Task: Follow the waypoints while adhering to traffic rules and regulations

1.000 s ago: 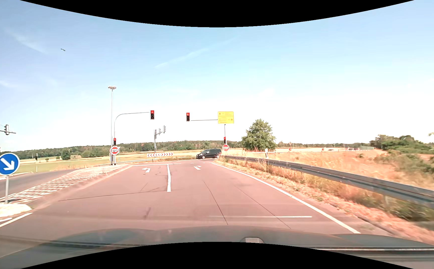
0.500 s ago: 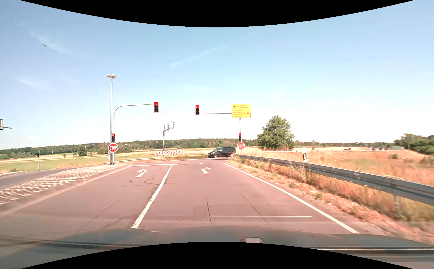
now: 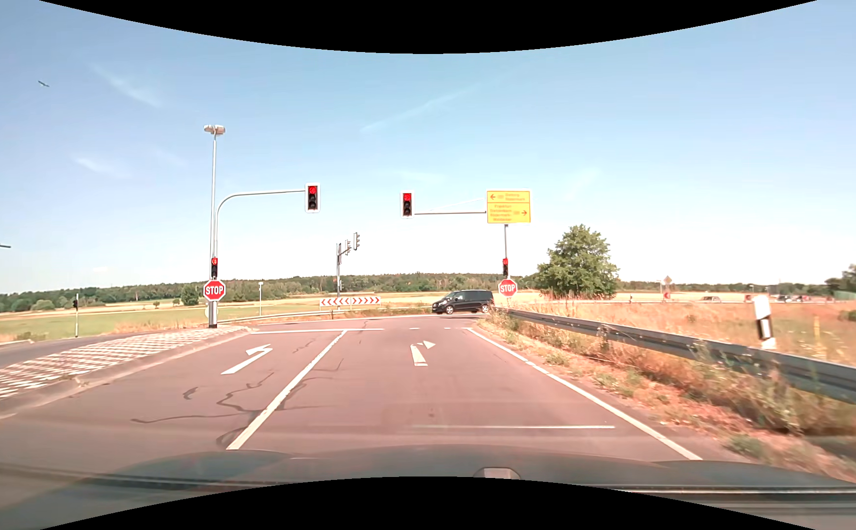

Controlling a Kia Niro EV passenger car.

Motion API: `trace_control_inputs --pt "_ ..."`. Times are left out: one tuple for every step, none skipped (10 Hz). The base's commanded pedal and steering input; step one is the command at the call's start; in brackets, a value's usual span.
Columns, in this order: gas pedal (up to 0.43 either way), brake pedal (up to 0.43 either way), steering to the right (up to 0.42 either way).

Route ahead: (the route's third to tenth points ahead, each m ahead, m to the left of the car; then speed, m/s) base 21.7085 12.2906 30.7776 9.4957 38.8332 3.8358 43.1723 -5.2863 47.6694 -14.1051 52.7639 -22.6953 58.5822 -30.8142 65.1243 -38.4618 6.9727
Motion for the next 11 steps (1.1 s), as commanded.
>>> trace_control_inputs --pt "0.000 0.220 -0.069" --pt "0.000 0.226 -0.067" --pt "0.000 0.226 -0.067" --pt "0.000 0.232 -0.067" --pt "0.000 0.232 -0.067" --pt "0.000 0.226 -0.067" --pt "0.000 0.232 -0.067" --pt "0.000 0.226 -0.066" --pt "0.000 0.232 -0.066" --pt "0.000 0.232 -0.066" --pt "0.000 0.232 -0.065"
